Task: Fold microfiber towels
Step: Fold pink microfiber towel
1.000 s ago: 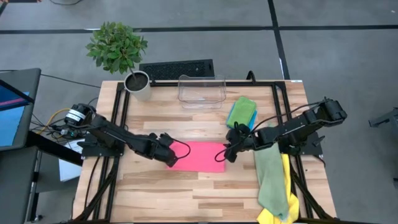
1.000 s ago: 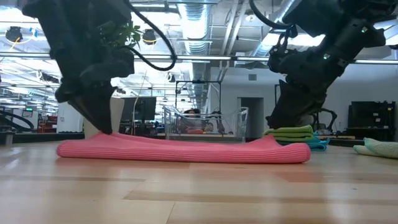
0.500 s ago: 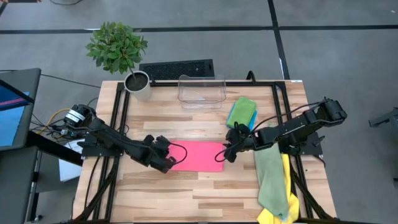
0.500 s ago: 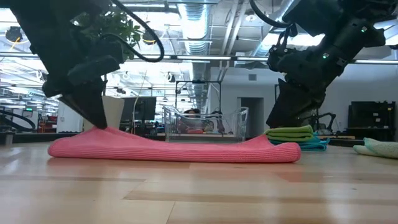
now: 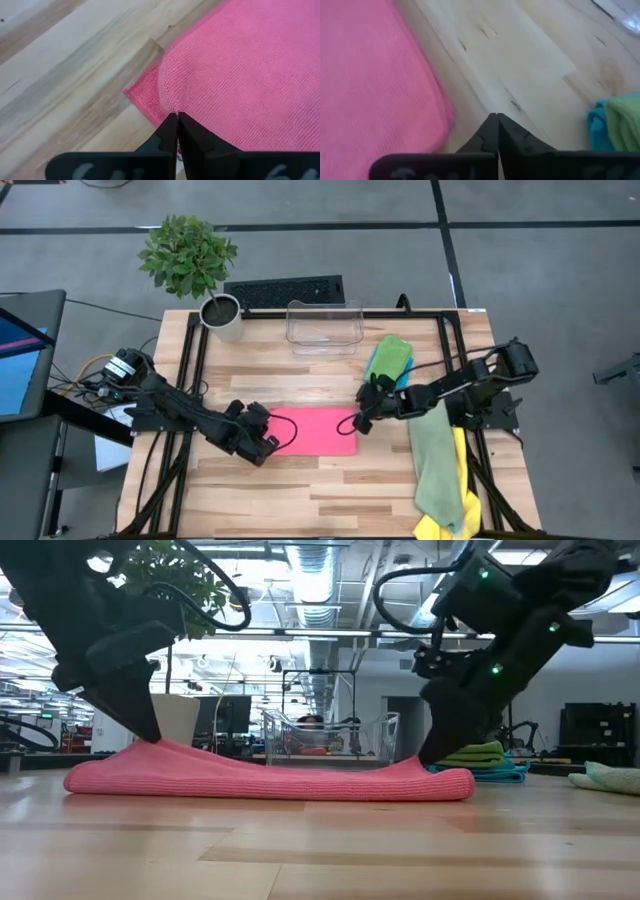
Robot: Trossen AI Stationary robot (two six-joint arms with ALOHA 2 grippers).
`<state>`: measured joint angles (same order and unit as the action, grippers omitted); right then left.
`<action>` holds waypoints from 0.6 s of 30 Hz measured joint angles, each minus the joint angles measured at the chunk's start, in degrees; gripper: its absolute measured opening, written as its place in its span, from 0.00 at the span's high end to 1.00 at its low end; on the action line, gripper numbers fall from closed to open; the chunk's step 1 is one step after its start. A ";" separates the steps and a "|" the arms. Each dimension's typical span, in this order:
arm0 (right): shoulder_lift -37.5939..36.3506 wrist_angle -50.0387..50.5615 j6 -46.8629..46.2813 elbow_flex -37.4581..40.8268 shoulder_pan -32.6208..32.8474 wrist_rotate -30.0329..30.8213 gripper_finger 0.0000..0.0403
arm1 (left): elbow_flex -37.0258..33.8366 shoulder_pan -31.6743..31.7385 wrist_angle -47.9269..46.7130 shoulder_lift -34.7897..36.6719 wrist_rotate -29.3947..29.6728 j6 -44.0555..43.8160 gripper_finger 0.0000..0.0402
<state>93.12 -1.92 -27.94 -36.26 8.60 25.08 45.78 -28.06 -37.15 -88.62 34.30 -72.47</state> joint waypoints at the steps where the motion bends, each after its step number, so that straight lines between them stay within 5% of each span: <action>1: 0.00 -0.68 0.14 -0.04 -0.31 -0.87 0.92 | 0.00 0.03 0.02 0.00 -0.14 0.17 1.00; 11: 0.78 -4.93 3.11 -0.02 -0.76 -10.20 0.98 | 0.00 0.08 -0.02 0.00 -0.43 1.27 1.00; 18: 1.03 -7.41 3.12 -0.01 -0.59 -13.26 0.92 | 0.00 0.08 -0.09 0.00 -1.51 1.71 1.00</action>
<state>94.15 -9.33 -24.82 -36.27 8.01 11.83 45.78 -27.99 -37.23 -88.62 32.80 -70.76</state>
